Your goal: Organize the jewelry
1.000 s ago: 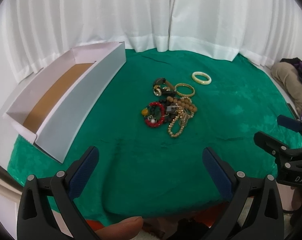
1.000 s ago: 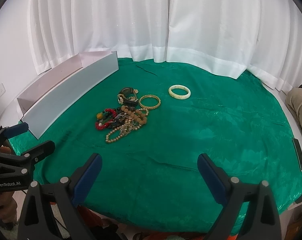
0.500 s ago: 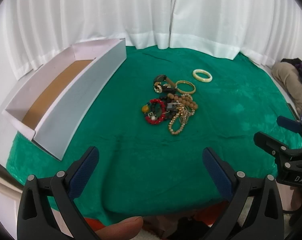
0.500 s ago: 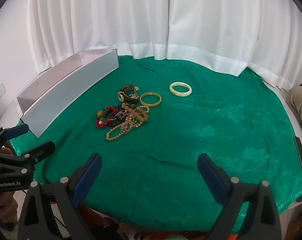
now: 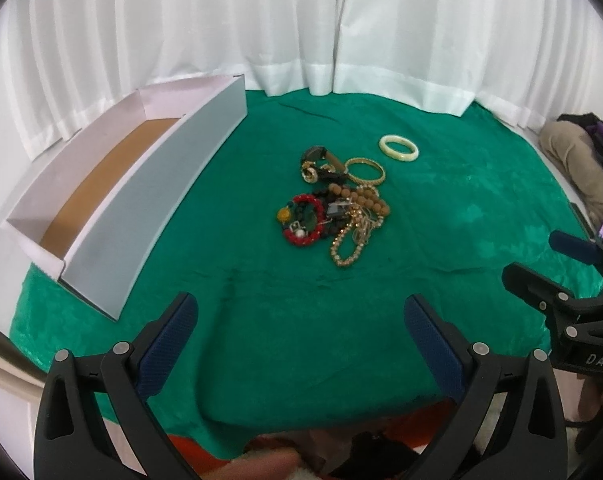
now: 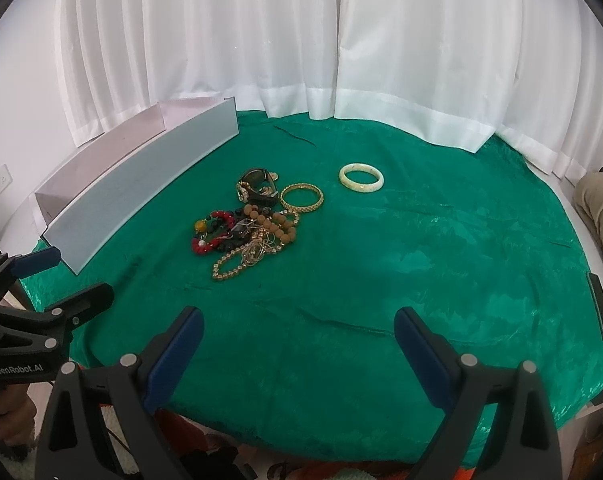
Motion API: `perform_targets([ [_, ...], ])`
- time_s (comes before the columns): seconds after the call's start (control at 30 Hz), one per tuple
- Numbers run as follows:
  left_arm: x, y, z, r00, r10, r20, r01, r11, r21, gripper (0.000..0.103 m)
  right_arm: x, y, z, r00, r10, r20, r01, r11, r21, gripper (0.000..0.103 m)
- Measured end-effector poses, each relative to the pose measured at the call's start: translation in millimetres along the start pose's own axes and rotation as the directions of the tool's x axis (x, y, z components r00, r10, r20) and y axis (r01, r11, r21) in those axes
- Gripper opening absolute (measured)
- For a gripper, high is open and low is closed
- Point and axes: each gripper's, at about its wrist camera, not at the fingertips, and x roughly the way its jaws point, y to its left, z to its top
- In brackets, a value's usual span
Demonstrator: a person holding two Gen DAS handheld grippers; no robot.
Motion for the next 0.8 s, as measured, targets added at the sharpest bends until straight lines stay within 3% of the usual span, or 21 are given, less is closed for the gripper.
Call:
perform_targets([
  [0.8, 5.0, -8.5, 1.7, 1.000, -0.004, -0.028, 0.005, 1.000, 0.030, 0.103, 3.0, -2.5, -4.0, 1.000, 0.008, -0.009, -0.008, 1.000, 0.006, 0.098],
])
